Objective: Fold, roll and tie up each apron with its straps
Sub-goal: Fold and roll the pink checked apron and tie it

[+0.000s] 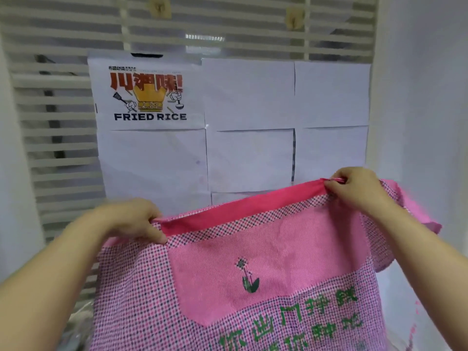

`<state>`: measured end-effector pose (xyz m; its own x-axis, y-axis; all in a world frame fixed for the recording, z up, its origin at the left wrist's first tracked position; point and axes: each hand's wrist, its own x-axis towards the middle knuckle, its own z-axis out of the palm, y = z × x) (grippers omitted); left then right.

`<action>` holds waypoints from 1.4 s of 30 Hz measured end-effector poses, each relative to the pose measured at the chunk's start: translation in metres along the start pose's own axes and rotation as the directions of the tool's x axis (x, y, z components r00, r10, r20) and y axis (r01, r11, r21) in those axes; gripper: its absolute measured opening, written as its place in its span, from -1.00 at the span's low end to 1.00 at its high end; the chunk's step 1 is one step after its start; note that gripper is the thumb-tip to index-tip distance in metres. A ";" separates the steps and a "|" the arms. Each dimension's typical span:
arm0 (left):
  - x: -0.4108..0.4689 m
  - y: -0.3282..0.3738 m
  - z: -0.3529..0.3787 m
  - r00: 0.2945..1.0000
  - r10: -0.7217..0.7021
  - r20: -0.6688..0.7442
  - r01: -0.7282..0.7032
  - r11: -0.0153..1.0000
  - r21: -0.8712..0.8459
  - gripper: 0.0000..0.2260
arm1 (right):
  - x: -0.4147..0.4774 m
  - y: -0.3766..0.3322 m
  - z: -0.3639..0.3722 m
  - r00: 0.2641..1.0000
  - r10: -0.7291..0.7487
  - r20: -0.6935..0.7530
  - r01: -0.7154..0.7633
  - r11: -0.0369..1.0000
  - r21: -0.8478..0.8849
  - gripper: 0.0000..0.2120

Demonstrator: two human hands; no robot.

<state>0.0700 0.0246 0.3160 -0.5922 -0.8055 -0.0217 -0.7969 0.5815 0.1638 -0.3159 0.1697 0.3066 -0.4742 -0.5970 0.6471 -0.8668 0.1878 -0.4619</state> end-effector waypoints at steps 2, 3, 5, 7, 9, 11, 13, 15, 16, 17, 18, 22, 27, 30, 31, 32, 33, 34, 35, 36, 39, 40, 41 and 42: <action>0.027 0.004 0.015 0.994 -0.105 -0.014 0.106 0.993 0.050 -0.75 | 0.010 0.011 0.020 0.987 0.052 0.153 -0.034 0.992 -0.120 -0.82; 0.041 0.007 0.024 0.988 -0.141 -0.057 0.144 0.988 0.059 -0.78 | 0.015 0.019 0.032 0.967 0.096 0.234 -0.055 0.983 -0.174 -0.81; 0.068 0.010 0.041 0.970 -0.185 -0.158 0.202 0.974 0.099 -0.88 | 0.020 0.038 0.055 0.925 0.167 0.342 -0.087 0.967 -0.238 -0.77; 0.091 0.015 0.057 0.916 -0.246 -0.318 0.277 0.959 0.058 -0.84 | 0.028 0.058 0.074 0.917 0.185 0.353 -0.131 0.977 -0.171 -0.75; 0.105 0.018 0.062 0.783 -0.282 -0.555 0.238 0.959 -0.152 -0.84 | 0.036 0.067 0.082 0.955 0.149 0.256 -0.152 0.988 -0.009 -0.76; 0.107 0.023 0.056 0.580 -0.257 -0.773 0.082 0.963 -0.258 -0.83 | 0.042 0.067 0.083 0.995 0.099 0.022 -0.101 0.976 0.191 -0.78; 0.099 0.033 0.056 0.403 -0.232 -0.885 -0.059 0.959 -0.278 -0.78 | 0.039 0.067 0.081 0.962 0.074 -0.264 0.028 0.931 0.363 -0.78; 0.086 0.043 0.071 0.274 -0.252 -0.928 -0.162 0.939 -0.303 -0.72 | 0.023 0.069 0.085 0.895 0.144 -0.422 0.077 0.883 0.463 -0.72; 0.076 0.047 0.090 0.261 -0.272 -0.926 -0.186 0.927 -0.325 -0.69 | 0.007 0.076 0.091 0.886 0.175 -0.429 0.067 0.867 0.493 -0.67; 0.069 0.049 0.106 0.253 -0.278 -0.927 -0.201 0.922 -0.331 -0.67 | -0.009 0.083 0.096 0.885 0.191 -0.424 0.058 0.859 0.508 -0.62; 0.063 0.049 0.124 0.274 -0.279 -0.920 -0.197 0.920 -0.338 -0.67 | -0.025 0.091 0.103 0.901 0.185 -0.393 0.043 0.862 0.504 -0.59; 0.029 0.039 0.205 0.451 -0.315 -0.835 -0.098 0.913 -0.397 -0.74 | -0.107 0.126 0.122 0.972 0.166 -0.164 -0.087 0.910 0.405 -0.56; -0.014 0.016 0.285 0.800 -0.323 -0.506 0.185 0.935 -0.303 -0.76 | -0.176 0.165 0.131 0.939 0.125 0.319 -0.110 0.992 -0.064 -0.76; -0.032 0.010 0.310 0.931 -0.364 0.024 0.365 0.927 -0.089 -0.73 | -0.207 0.175 0.128 0.781 0.245 0.574 -0.113 0.960 -0.256 -0.74; -0.039 0.013 0.315 0.909 -0.379 0.172 0.384 0.923 0.007 -0.72 | -0.217 0.176 0.126 0.716 0.274 0.642 -0.085 0.947 -0.310 -0.76; -0.046 0.015 0.320 0.875 -0.392 0.283 0.384 0.919 0.088 -0.69 | -0.226 0.177 0.124 0.646 0.300 0.702 -0.040 0.932 -0.361 -0.79; -0.053 0.018 0.322 0.841 -0.397 0.367 0.366 0.918 0.153 -0.65 | -0.233 0.176 0.122 0.569 0.333 0.752 0.029 0.905 -0.423 -0.78; -0.061 0.020 0.324 0.807 -0.396 0.438 0.345 0.918 0.195 -0.62 | -0.241 0.174 0.120 0.495 0.380 0.781 0.096 0.870 -0.484 -0.75; -0.067 0.022 0.325 0.774 -0.397 0.494 0.328 0.918 0.224 -0.61 | -0.246 0.171 0.117 0.428 0.439 0.790 0.157 0.825 -0.543 -0.74; -0.072 0.021 0.327 0.743 -0.409 0.530 0.330 0.913 0.242 -0.61 | -0.250 0.170 0.115 0.378 0.491 0.785 0.182 0.792 -0.583 -0.77; -0.082 0.015 0.325 0.612 -0.481 0.628 0.441 0.866 0.234 -0.55 | -0.248 0.162 0.108 0.271 0.611 0.744 0.150 0.737 -0.659 -0.86; -0.082 0.014 0.322 0.538 -0.512 0.670 0.524 0.825 0.210 -0.50 | -0.244 0.159 0.105 0.230 0.637 0.736 0.135 0.728 -0.672 -0.90; -0.081 0.012 0.318 0.454 -0.533 0.714 0.601 0.775 0.196 -0.43 | -0.239 0.158 0.104 0.183 0.651 0.737 0.117 0.729 -0.674 -0.80; -0.081 0.012 0.312 0.365 -0.552 0.750 0.667 0.717 0.203 -0.37 | -0.233 0.156 0.103 0.131 0.667 0.733 0.107 0.726 -0.679 -0.69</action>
<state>0.0709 0.1324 0.0124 0.1347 -0.5292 -0.8378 -0.9904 -0.0972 -0.0978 -0.3252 0.2576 0.0211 -0.5272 -0.5250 -0.6681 -0.7847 0.6025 0.1458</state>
